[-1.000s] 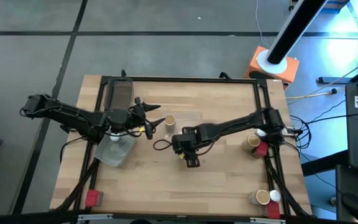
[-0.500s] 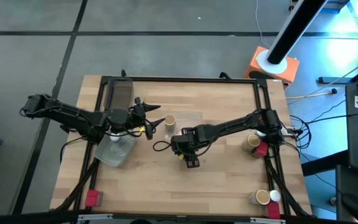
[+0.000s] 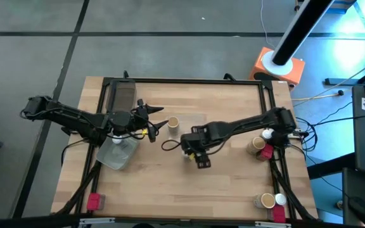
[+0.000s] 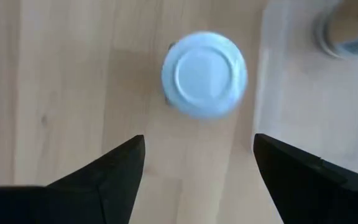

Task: Sort spices by type
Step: Put the top right white seasoning bottle into the gray bin

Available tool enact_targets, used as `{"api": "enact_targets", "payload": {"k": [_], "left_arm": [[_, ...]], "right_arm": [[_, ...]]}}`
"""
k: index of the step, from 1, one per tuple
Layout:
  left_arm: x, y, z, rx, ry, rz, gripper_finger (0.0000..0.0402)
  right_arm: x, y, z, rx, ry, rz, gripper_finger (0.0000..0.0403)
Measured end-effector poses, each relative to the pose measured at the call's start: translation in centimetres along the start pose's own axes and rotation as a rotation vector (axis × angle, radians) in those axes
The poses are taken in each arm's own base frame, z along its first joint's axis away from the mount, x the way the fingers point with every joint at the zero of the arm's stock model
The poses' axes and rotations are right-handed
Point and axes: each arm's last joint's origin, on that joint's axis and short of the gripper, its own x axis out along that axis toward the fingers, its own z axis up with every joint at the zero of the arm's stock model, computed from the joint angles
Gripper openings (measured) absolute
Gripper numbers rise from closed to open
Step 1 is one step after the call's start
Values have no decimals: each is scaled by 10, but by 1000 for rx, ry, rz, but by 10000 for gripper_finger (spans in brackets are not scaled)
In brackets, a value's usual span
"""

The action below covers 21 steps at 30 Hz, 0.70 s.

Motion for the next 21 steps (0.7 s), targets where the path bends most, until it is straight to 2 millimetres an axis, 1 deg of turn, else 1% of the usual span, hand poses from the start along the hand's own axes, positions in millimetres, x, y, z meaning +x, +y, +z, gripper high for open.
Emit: {"api": "enact_targets", "payload": {"k": [3, 5, 7, 10, 13, 16, 18, 21], "left_arm": [[0, 0, -1, -16, 7, 0, 276], [0, 0, -2, -32, 15, -2, 276], [0, -1, -2, -1, 16, -10, 276], [0, -7, -3, 45, 12, -93, 276], [3, -12, -4, 29, -4, -173, 276], [9, -16, -7, 5, -5, -198, 276], [15, -20, -9, 1, -13, -206, 276], [29, -32, -2, -4, -23, -252, 276]], "right_arm": [[-24, 3, -11, -5, -39, -11, 300], [-36, 6, -22, -6, -73, -44, 300], [-44, 8, -37, 5, -114, -83, 300], [-52, 7, -63, 31, -191, -121, 300], [-55, 5, -92, 83, -292, -150, 301], [-54, 2, -119, 130, -412, -165, 301], [-51, 1, -135, 145, -501, -181, 301], [-40, -2, -156, 141, -599, -205, 301]]}}
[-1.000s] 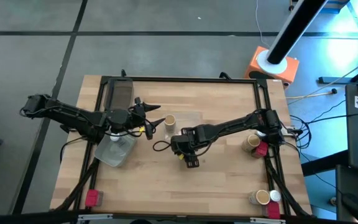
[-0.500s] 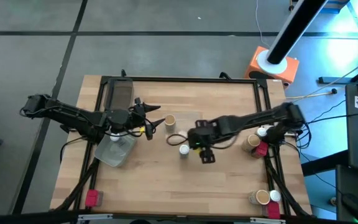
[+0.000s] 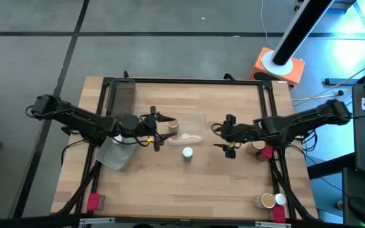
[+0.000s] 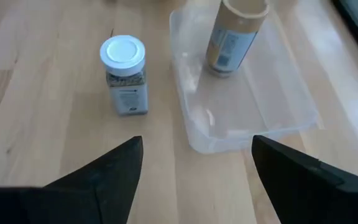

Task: Sort spices by type
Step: Put the top right white seasoning bottle into the gray bin

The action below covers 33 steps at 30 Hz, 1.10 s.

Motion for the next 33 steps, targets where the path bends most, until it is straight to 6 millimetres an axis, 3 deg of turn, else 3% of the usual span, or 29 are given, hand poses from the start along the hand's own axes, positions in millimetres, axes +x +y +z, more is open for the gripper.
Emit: {"api": "enact_targets", "payload": {"k": [4, 7, 15, 19, 33], "left_arm": [[26, -19, -8, 57, 94, -51, 276], [45, -34, -1, 91, 159, -75, 276], [80, -66, 25, 117, 423, -104, 276], [89, -80, 25, 154, 547, -113, 276], [109, -84, -5, 185, 680, -86, 276]], "right_arm": [[-1, -4, -20, -17, -117, -21, 301], [1, -4, -29, -34, -156, -19, 301], [4, -4, -34, -37, -153, -19, 301], [4, -4, -34, -39, -152, -28, 301], [5, -4, -34, -38, -152, -29, 301]]}}
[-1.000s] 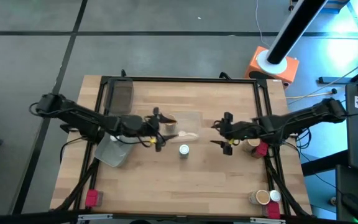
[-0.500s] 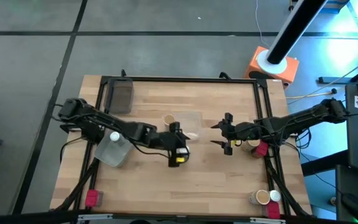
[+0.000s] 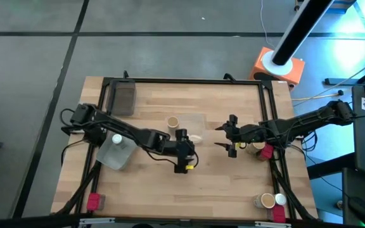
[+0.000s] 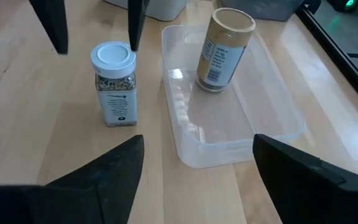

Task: Sort spices by type
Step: Put the top right white seasoning bottle into the gray bin

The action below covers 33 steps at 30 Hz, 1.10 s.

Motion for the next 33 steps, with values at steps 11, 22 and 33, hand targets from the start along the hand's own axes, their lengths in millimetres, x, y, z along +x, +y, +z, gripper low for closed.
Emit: {"api": "enact_targets", "payload": {"k": [11, 22, 33], "left_arm": [[3, 4, -7, -54, 39, 15, 276], [11, 3, -19, -58, 32, 14, 276], [19, 8, -27, -64, 37, 17, 276]], "right_arm": [[0, 0, 0, 0, 2, 0, 301], [0, 0, 0, 1, 0, 0, 301], [0, 0, 0, 2, 0, 0, 301]]}}
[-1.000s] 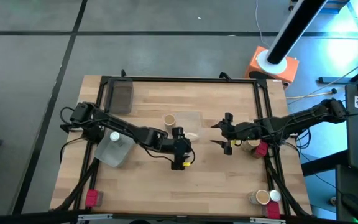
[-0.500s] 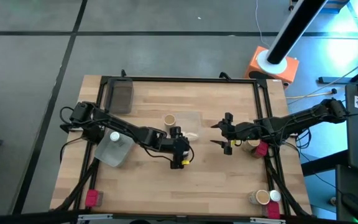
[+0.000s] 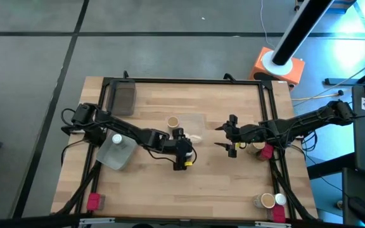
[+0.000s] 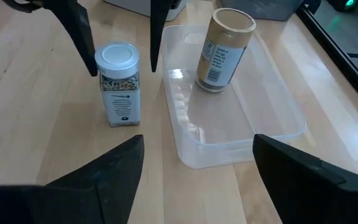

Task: Sort spices by type
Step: Put the top right white seasoning bottle into the gray bin

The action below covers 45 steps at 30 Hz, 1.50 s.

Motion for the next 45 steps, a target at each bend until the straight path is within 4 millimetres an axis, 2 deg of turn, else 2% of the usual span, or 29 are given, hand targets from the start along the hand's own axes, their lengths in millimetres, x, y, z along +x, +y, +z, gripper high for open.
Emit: {"api": "enact_targets", "payload": {"k": [10, 13, 19, 28, 38, 45], "left_arm": [[14, -5, -5, 21, 17, -48, 275], [15, -5, -5, 32, 15, -48, 256], [13, -5, -4, 29, 9, -50, 188], [11, -7, -4, 34, 18, -52, 185], [-13, -21, 8, 105, 115, -15, 186], [-41, -34, 14, 145, 206, 94, 186]], "right_arm": [[1, 0, -3, 4, -15, 0, 301], [3, 0, -8, 3, -9, 0, 301], [3, 0, -8, 2, -11, -1, 301], [3, 0, -8, 2, -10, -5, 301], [3, 0, -9, 2, -9, -5, 301], [3, 0, -9, 2, -9, -5, 301]]}}
